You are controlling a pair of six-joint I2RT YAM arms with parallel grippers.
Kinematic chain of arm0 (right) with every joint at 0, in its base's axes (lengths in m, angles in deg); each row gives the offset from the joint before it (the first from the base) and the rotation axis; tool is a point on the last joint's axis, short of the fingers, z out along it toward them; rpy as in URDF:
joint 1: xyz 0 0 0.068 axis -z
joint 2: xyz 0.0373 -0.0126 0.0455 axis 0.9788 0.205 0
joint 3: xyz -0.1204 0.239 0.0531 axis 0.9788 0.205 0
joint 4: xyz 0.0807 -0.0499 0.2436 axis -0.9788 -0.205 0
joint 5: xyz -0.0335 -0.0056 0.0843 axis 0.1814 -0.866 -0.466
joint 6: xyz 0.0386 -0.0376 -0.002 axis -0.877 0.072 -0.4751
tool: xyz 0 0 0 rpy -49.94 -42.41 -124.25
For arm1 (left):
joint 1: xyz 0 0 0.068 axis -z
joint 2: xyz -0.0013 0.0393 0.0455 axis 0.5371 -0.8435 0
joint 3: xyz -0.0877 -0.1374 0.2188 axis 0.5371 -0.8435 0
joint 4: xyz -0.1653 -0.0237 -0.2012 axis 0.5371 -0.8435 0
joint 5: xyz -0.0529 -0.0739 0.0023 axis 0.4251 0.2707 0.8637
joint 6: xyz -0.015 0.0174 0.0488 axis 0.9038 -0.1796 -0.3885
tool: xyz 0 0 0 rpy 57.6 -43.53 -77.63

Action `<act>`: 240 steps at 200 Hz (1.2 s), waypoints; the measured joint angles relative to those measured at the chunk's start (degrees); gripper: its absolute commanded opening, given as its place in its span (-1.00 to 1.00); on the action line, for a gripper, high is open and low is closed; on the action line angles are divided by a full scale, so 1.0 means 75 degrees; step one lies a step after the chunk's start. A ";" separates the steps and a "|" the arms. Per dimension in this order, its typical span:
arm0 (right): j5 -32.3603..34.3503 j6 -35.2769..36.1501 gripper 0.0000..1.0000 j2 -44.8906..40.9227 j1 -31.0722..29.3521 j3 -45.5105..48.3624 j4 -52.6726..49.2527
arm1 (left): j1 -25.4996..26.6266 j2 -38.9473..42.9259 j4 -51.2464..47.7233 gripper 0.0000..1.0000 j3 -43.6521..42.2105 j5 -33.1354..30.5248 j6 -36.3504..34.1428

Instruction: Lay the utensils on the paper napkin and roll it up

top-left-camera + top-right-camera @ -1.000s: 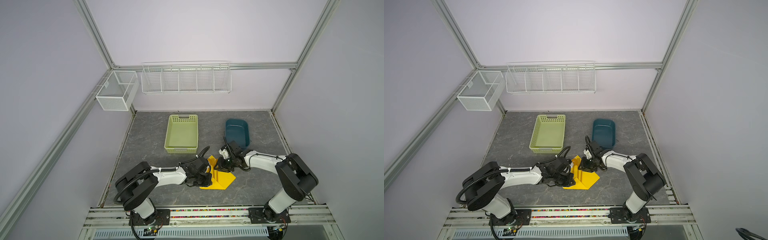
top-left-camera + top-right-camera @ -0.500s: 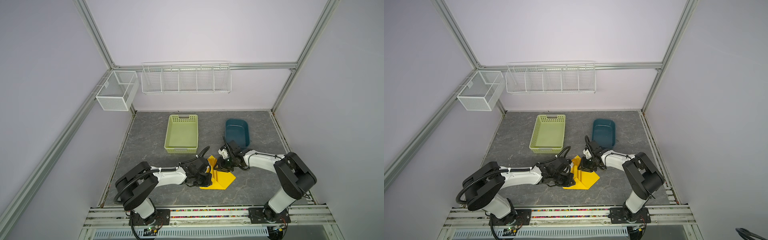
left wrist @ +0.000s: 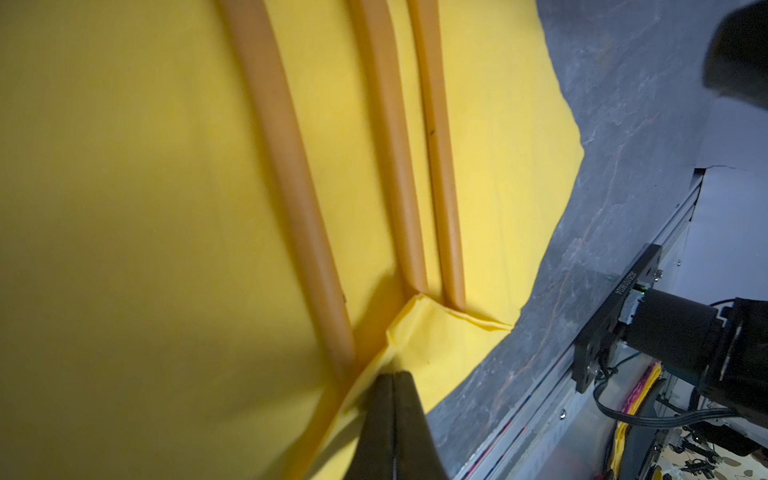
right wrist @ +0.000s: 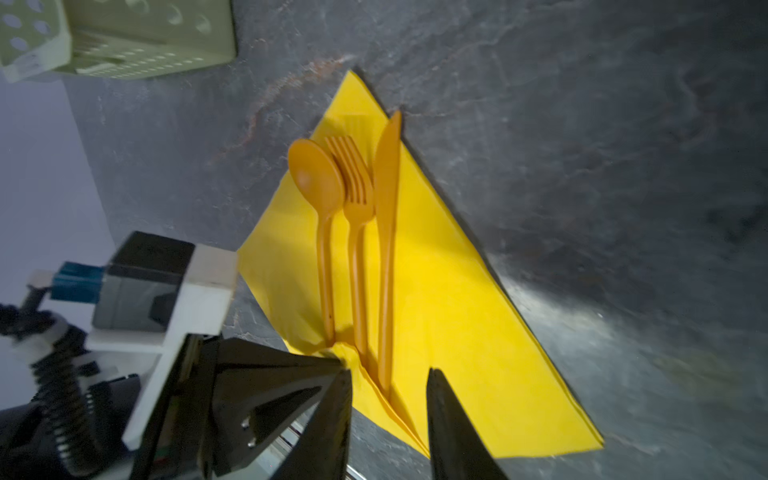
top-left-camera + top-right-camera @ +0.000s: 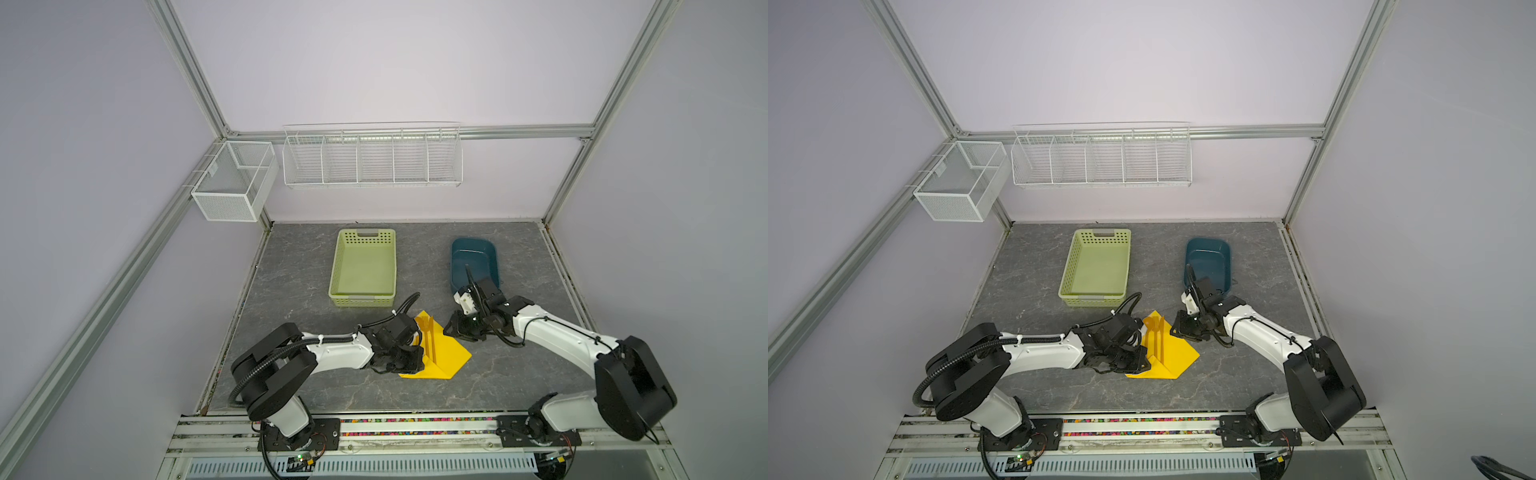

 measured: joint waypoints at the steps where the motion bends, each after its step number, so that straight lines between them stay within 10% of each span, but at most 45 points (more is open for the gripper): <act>1: 0.0012 0.0003 -0.32 -0.0015 0.0003 0.0012 -0.0015 | 0.0000 0.0000 0.0000 -0.91 0.0000 0.0000 0.0003; 109: 0.0522 -0.0326 -0.14 -0.0880 0.0245 0.1676 -0.0466 | 0.0000 -0.0073 0.0035 -0.92 -0.0003 0.0012 0.0032; 240: -0.1982 -0.1545 -0.01 -0.0388 0.0309 0.2952 0.3818 | 0.0000 -0.0087 0.0052 -0.93 -0.0003 0.0032 0.0038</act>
